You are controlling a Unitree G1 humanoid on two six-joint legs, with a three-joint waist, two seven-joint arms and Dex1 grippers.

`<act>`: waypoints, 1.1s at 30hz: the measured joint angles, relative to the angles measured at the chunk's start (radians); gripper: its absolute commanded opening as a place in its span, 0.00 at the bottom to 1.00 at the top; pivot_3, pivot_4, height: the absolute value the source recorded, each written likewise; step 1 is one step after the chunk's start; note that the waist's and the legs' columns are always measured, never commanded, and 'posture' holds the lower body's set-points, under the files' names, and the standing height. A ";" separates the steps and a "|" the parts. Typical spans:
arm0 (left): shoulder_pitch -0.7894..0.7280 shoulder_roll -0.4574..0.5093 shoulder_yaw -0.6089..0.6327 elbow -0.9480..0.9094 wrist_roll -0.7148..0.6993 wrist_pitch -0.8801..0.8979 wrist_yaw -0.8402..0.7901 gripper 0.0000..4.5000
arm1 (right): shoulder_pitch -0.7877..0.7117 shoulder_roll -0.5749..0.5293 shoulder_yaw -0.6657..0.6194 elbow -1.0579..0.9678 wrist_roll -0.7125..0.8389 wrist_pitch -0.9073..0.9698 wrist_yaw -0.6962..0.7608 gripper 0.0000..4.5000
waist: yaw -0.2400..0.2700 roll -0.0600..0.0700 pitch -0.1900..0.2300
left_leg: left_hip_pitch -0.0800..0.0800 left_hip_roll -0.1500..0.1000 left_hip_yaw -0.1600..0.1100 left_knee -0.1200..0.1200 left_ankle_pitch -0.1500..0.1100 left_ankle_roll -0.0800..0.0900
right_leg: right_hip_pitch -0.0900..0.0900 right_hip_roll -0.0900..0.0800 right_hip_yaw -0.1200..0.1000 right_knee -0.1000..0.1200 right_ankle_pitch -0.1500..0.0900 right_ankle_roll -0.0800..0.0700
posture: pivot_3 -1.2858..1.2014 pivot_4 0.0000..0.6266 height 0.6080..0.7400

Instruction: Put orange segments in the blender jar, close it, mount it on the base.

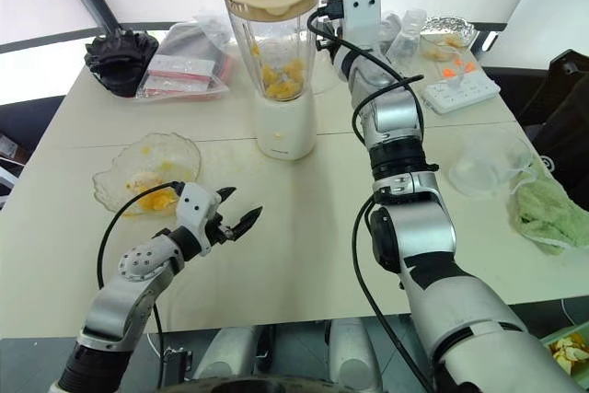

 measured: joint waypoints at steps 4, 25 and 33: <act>-0.018 0.000 -0.002 0.007 0.000 -0.003 -0.003 0.87 | 0.030 0.010 -0.001 -0.073 0.002 0.043 -0.023 0.22 | 0.000 0.000 0.000 | 0.000 0.000 0.000 0.000 0.000 0.000 | 0.000 0.000 0.000 -0.001 0.000 0.000 | 0.52 0.24 1.00; -0.056 -0.008 -0.007 0.036 0.016 -0.016 0.003 0.87 | 0.099 0.033 0.071 -0.236 -0.049 0.110 -0.073 0.22 | -0.004 0.000 -0.001 | 0.001 0.000 0.000 0.000 0.000 0.000 | 0.001 0.000 0.000 0.001 0.000 0.000 | 0.52 0.24 1.00; -0.062 -0.014 -0.013 0.046 0.026 -0.021 0.004 0.87 | 0.047 -0.008 0.093 -0.091 -0.058 0.009 0.039 0.22 | -0.004 0.000 -0.001 | 0.003 0.000 0.000 0.001 0.000 0.000 | 0.003 0.001 0.000 0.001 0.000 0.000 | 0.52 0.24 1.00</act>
